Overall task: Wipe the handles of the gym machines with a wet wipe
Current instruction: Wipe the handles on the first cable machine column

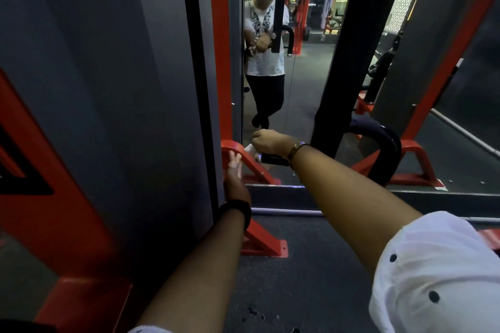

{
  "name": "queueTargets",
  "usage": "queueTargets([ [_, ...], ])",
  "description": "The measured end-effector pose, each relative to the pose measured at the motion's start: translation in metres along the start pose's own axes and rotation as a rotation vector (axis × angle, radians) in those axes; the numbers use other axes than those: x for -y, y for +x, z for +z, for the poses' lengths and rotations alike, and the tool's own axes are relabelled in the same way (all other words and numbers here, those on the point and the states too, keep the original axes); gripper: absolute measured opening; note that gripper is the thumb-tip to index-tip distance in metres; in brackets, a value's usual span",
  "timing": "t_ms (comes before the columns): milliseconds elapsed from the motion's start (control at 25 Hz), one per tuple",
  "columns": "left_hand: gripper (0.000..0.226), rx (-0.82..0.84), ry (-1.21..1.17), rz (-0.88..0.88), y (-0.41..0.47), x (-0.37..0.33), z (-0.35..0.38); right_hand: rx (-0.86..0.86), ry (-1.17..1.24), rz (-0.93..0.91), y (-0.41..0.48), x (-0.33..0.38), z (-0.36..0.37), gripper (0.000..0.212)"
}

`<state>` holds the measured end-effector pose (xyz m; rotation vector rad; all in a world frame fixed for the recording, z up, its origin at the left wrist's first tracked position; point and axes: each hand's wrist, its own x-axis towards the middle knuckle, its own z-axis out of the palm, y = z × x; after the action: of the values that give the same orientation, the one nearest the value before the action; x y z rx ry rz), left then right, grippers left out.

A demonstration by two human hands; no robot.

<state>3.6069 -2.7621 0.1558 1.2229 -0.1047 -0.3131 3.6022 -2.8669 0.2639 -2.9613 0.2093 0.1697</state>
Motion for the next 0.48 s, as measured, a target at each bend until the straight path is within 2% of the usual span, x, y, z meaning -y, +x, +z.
queueTargets([
  [40,0.054,-0.062,-0.208,-0.142,0.005,-0.002,0.003,-0.001,-0.060,-0.064,0.000,0.002,0.002,0.033],
  [120,0.060,-0.037,-0.361,-0.297,0.011,-0.006,0.004,0.032,-0.064,-0.148,-0.003,0.005,0.007,0.025],
  [240,0.064,0.045,-0.484,-0.351,0.011,-0.006,0.005,-0.009,-0.103,-0.244,-0.017,0.006,0.014,0.015],
  [280,0.064,0.066,-0.544,-0.363,0.008,-0.008,0.007,-0.038,-0.201,-0.285,-0.023,0.006,0.017,0.017],
  [320,0.064,0.038,-0.525,-0.336,0.005,-0.013,0.010,-0.122,-0.348,-0.375,-0.026,0.003,0.025,0.018],
  [400,0.068,0.085,-0.515,-0.353,0.005,-0.022,0.013,-0.228,-0.614,-0.592,-0.033,-0.004,0.037,0.015],
  [480,0.069,0.142,-0.494,-0.348,0.007,-0.024,0.012,-0.381,-0.686,-0.734,-0.038,-0.006,0.047,0.015],
])
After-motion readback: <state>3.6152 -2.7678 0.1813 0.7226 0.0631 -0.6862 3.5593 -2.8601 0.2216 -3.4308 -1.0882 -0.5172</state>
